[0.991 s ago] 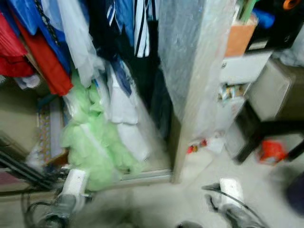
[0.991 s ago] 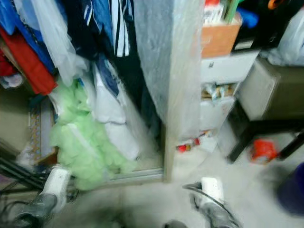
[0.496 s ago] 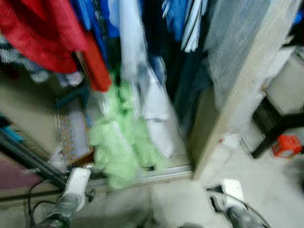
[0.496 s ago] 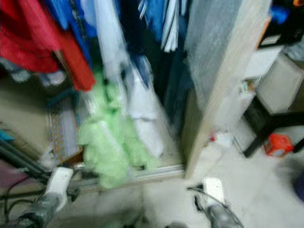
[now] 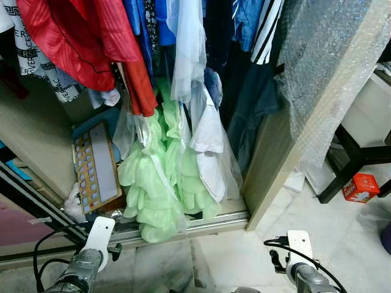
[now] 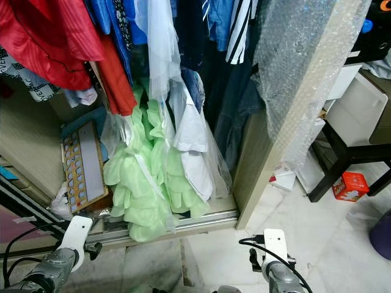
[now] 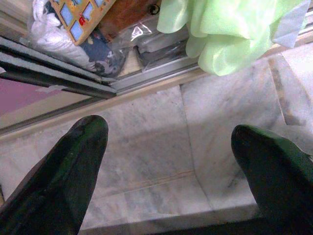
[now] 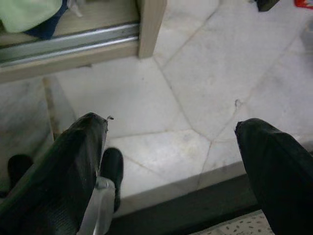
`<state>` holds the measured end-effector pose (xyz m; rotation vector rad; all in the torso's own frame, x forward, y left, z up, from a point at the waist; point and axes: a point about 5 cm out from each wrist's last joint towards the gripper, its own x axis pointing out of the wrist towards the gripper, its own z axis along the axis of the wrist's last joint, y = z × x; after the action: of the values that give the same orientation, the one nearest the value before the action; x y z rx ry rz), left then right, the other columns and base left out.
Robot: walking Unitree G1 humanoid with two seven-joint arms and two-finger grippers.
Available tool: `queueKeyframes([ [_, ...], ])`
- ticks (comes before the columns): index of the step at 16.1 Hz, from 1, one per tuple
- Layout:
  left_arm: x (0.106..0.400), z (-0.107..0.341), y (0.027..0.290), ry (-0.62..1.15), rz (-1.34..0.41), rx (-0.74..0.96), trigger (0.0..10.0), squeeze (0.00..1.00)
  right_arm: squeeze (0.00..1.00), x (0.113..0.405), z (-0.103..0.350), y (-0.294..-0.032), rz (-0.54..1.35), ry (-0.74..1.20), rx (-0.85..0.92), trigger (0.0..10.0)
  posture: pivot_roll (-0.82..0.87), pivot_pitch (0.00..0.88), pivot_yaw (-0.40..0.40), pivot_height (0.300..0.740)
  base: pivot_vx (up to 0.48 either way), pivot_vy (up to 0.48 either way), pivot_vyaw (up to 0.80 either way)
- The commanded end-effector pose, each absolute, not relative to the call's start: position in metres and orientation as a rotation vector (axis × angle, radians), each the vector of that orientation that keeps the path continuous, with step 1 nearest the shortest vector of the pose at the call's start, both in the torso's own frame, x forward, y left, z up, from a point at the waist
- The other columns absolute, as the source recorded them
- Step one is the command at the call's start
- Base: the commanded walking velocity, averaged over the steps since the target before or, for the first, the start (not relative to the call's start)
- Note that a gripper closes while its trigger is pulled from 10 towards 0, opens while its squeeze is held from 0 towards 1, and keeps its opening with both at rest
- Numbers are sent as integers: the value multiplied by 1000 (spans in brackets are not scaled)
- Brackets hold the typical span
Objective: Clean up the room
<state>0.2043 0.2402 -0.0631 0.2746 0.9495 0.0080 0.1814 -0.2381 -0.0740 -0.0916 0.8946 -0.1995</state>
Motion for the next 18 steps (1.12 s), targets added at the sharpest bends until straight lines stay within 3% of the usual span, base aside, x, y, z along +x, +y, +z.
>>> queueKeyframes([
  [1, 207, -61, 242, 937, 12, 280, 10000, 0, 0, 183, -72, -240, -239, 864, -69, 10000, -62, 0, 53, 740, 0, 0, 0],
  [3, 207, -60, 244, 890, 100, 245, 10000, 0, 0, 185, -69, -240, -302, 789, -5, 10000, -68, 0, 57, 740, 0, 0, 0],
  [4, 207, -57, 246, 817, 196, 191, 10000, 0, 0, 252, -20, -258, -316, 573, -17, 10000, -70, 0, 54, 740, 0, 0, 800],
  [5, 207, -57, 246, 806, 211, 181, 10000, 0, 0, 267, -7, -261, -317, 526, -21, 10000, -70, 0, 54, 740, 0, 0, 800],
  [6, 222, -44, 255, 719, 231, 194, 10000, 0, 0, 287, 16, -266, -310, 431, -25, 10000, -59, 0, 49, 740, 0, 0, 800],
  [8, 289, 23, 279, 455, 248, 150, 10000, 0, 0, 316, 53, -264, -258, 258, -46, 10000, -54, 0, 45, 740, 0, 0, 800],
  [9, 308, 46, 273, 331, 211, 120, 10000, 0, 0, 327, 69, -256, -213, 179, -63, 10000, -56, 0, 45, 740, 0, 0, 800],
  [14, 337, 77, 235, 136, 92, -44, 10000, 0, 0, 336, 91, -209, -63, 21, -40, 10000, -68, 0, 45, 740, 0, 0, 276],
  [18, 344, 93, 216, 29, 19, -64, 10000, 0, 0, 320, 89, -197, -34, 33, 7, 10000, -70, 0, 44, 740, 0, 0, 0],
])
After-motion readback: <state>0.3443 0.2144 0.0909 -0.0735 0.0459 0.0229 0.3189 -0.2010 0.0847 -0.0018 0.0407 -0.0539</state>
